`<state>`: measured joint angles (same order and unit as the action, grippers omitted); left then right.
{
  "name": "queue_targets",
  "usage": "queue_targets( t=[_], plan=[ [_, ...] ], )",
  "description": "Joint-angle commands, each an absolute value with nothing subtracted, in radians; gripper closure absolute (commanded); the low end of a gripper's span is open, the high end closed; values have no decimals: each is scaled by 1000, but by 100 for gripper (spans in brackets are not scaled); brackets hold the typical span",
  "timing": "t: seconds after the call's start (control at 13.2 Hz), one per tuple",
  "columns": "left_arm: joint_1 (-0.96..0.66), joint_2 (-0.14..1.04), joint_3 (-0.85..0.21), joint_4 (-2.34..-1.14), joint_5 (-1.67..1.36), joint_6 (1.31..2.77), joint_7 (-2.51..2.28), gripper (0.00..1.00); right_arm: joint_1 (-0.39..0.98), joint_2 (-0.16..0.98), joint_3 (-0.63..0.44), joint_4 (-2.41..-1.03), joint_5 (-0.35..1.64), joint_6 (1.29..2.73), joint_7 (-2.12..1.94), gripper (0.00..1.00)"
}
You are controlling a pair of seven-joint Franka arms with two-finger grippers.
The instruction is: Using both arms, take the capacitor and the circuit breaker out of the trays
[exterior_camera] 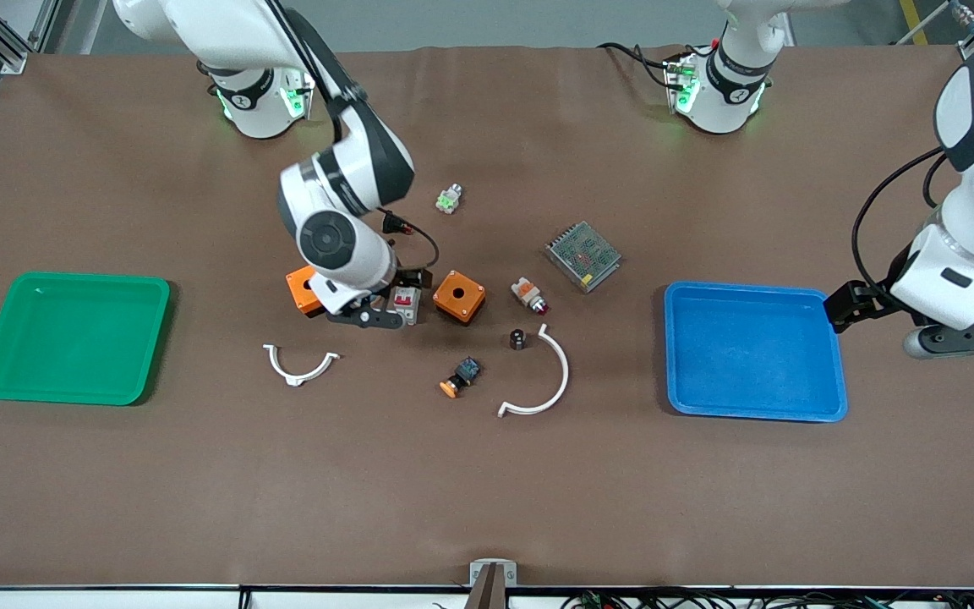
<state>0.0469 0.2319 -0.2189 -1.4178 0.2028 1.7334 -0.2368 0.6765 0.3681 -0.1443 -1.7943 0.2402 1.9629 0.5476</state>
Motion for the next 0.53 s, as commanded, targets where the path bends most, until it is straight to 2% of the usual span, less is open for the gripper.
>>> queue_targets(
  t=[0.0, 0.23, 0.46],
  plan=[
    [61, 176, -230, -1439, 186, 1704, -222, 0, 631, 148, -167, -1833, 164, 1797, 540, 0],
    [63, 161, -241, -1436, 184, 1661, -221, 0, 490, -18, -167, -1836, 132, 1625, 406, 0],
    [55, 117, -226, -1439, 138, 1632, -187, 0, 346, -104, -167, -1832, 69, 1559, 273, 0]
  ],
)
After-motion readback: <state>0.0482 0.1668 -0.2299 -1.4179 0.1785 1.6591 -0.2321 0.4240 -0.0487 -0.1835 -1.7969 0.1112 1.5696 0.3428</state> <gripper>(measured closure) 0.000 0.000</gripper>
